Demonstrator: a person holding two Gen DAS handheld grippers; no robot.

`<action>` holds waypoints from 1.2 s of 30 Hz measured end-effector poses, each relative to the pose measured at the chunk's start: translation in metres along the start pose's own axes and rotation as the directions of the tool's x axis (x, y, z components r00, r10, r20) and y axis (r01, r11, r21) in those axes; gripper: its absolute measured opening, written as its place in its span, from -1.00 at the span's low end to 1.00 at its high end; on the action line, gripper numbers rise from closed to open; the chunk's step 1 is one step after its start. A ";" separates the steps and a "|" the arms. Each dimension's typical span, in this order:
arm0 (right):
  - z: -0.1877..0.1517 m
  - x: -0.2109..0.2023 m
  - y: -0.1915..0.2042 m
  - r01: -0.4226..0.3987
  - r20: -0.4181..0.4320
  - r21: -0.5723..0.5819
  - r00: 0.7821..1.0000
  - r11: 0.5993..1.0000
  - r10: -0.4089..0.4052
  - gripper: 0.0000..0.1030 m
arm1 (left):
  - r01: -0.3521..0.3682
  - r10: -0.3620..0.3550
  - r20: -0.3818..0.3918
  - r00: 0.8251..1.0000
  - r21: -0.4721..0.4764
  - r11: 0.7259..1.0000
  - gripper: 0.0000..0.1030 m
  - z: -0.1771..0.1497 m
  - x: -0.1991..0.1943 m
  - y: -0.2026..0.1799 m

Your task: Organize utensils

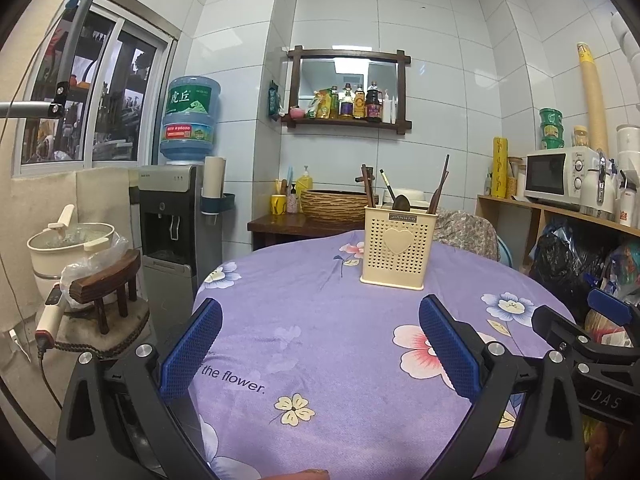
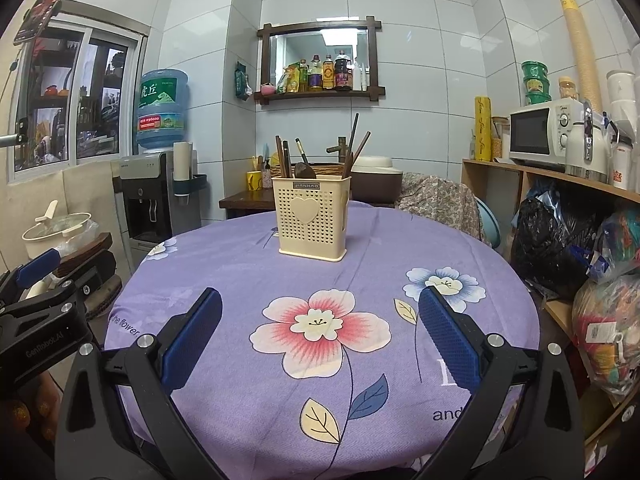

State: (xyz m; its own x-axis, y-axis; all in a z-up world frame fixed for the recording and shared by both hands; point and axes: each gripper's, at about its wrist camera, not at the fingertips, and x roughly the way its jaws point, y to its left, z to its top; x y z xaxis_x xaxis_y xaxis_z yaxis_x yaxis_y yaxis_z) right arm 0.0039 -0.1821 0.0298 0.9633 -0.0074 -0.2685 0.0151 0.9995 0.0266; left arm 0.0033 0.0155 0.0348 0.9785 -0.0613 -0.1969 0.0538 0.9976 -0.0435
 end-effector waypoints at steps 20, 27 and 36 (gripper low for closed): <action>-0.003 0.003 -0.005 0.009 -0.019 0.010 1.000 1.000 -0.009 0.89 | 0.003 -0.003 -0.029 1.000 0.005 1.000 0.89 -0.004 0.006 0.002; -0.003 0.005 -0.004 0.007 -0.028 0.007 1.000 1.000 -0.007 0.89 | -0.004 0.004 -0.040 0.999 0.005 1.000 0.89 -0.005 0.008 0.003; -0.003 0.006 -0.004 0.007 -0.032 0.002 0.999 1.000 -0.007 0.89 | -0.003 0.003 -0.044 0.999 0.006 1.000 0.89 -0.005 0.009 0.003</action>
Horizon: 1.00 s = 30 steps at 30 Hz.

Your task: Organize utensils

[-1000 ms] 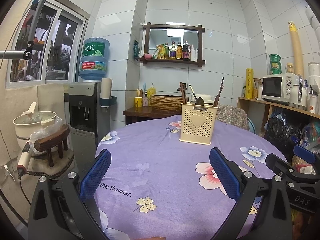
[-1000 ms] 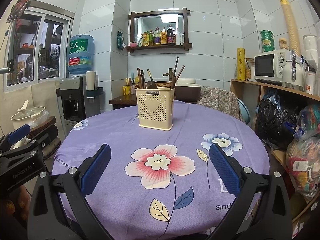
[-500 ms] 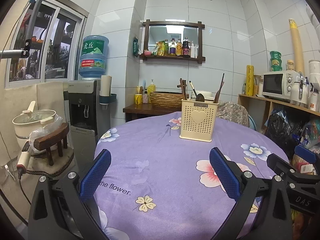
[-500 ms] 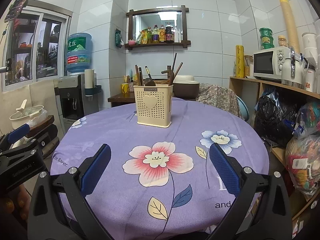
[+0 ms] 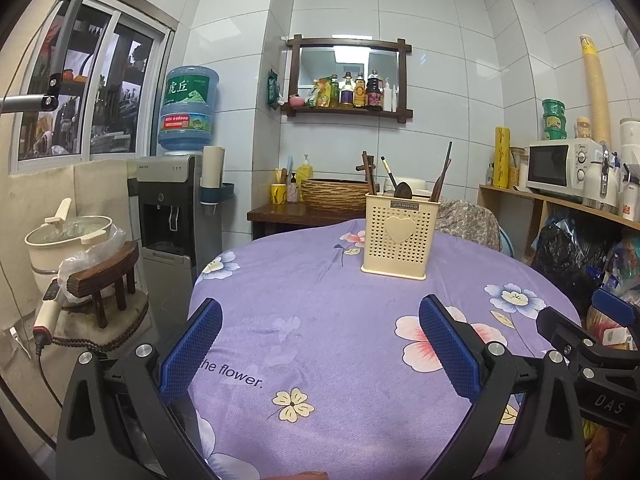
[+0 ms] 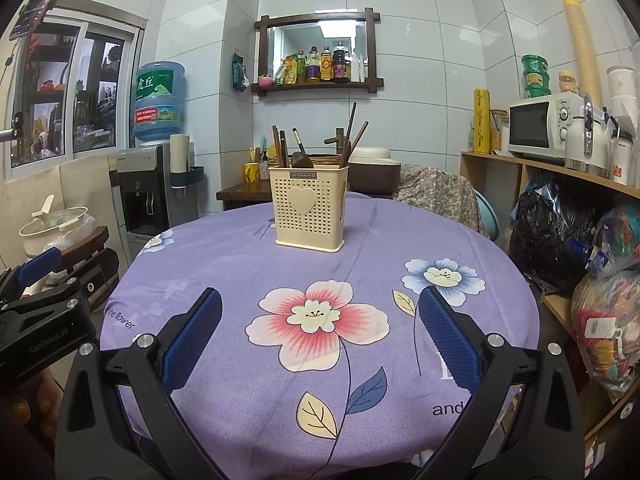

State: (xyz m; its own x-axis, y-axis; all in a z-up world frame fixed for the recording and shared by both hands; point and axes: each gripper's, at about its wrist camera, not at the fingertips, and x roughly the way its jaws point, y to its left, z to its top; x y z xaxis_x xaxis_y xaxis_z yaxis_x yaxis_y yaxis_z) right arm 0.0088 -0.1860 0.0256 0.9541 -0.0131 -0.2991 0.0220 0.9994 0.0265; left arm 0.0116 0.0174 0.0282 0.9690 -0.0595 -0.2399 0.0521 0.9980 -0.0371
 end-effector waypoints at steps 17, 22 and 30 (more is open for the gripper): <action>-0.002 0.002 0.000 -0.001 -0.007 0.002 1.000 1.000 0.001 0.89 | -0.001 0.001 -0.003 1.000 0.003 1.000 0.89 -0.001 0.001 0.000; -0.002 0.002 0.000 -0.003 -0.008 0.001 1.000 1.000 0.003 0.89 | 0.000 0.001 -0.005 1.000 0.003 1.000 0.89 -0.001 0.001 0.001; -0.002 0.002 -0.001 -0.004 -0.010 0.003 1.000 1.000 0.004 0.89 | -0.002 0.002 -0.002 1.000 0.005 1.000 0.89 0.000 0.001 0.000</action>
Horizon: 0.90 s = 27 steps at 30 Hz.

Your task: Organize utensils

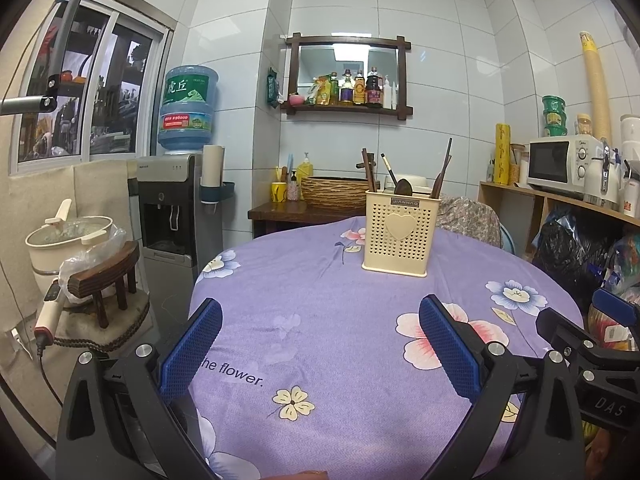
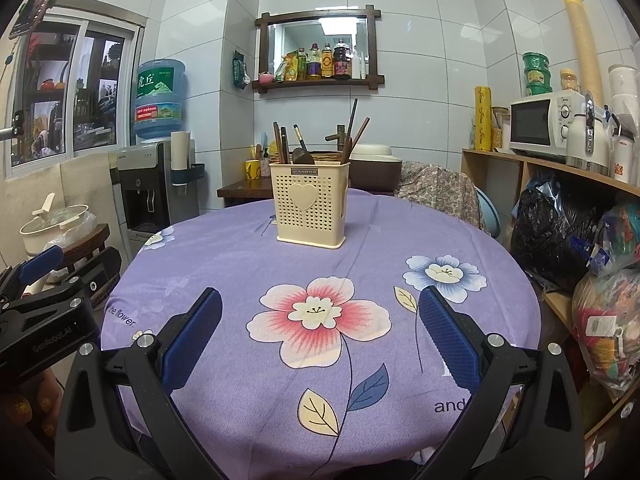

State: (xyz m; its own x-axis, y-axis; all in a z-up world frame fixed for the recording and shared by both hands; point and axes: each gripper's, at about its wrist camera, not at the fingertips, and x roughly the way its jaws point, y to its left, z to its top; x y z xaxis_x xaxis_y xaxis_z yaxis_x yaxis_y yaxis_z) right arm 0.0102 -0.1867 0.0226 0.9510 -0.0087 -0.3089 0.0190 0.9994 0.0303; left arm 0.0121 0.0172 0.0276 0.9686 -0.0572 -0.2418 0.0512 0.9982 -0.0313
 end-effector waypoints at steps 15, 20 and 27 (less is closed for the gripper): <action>0.000 0.000 -0.002 -0.003 0.000 0.003 1.000 1.000 0.003 0.89 | -0.013 0.013 0.009 1.000 0.013 1.000 0.89 -0.002 -0.003 0.000; 0.000 0.000 -0.002 -0.003 0.000 0.003 1.000 1.000 0.003 0.89 | -0.013 0.013 0.004 1.000 0.005 1.000 0.89 0.000 -0.001 -0.002; 0.000 0.000 -0.002 -0.003 -0.002 0.003 1.000 1.000 0.003 0.89 | -0.013 0.013 0.002 1.000 0.007 1.000 0.89 0.001 0.000 -0.003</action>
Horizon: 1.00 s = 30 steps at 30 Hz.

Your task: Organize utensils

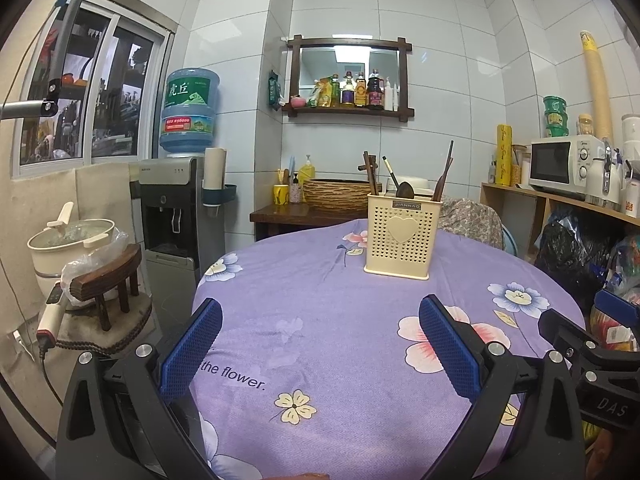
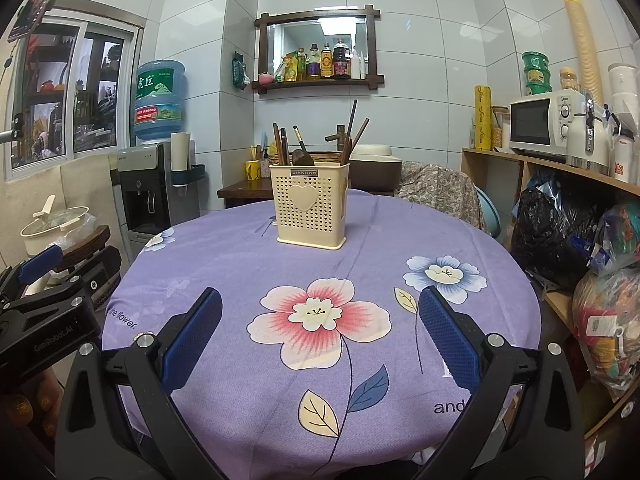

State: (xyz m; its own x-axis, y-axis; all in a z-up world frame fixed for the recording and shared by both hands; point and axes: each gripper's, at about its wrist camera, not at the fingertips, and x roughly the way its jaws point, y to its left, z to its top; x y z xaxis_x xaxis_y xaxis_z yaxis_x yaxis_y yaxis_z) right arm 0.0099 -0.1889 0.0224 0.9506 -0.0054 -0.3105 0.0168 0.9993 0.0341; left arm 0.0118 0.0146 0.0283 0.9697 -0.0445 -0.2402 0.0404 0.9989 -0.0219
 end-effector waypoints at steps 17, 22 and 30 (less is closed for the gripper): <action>0.000 0.000 0.001 -0.002 -0.007 0.000 1.000 1.000 0.002 0.89 | -0.001 0.001 -0.003 1.000 0.003 1.000 0.89 0.000 0.000 0.000; 0.000 0.000 0.001 -0.002 -0.009 -0.001 1.000 1.000 0.002 0.89 | -0.002 0.002 -0.002 1.000 0.003 1.000 0.89 0.000 0.000 0.000; -0.001 -0.001 0.001 -0.002 -0.011 0.000 1.000 1.000 0.002 0.89 | -0.010 0.010 0.004 1.000 0.011 1.000 0.89 0.000 0.000 -0.001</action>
State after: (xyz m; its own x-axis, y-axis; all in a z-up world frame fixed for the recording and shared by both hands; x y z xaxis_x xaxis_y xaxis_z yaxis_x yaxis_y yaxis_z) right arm 0.0086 -0.1875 0.0213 0.9472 -0.0031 -0.3207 0.0149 0.9993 0.0344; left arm 0.0118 0.0138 0.0287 0.9709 -0.0342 -0.2369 0.0329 0.9994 -0.0091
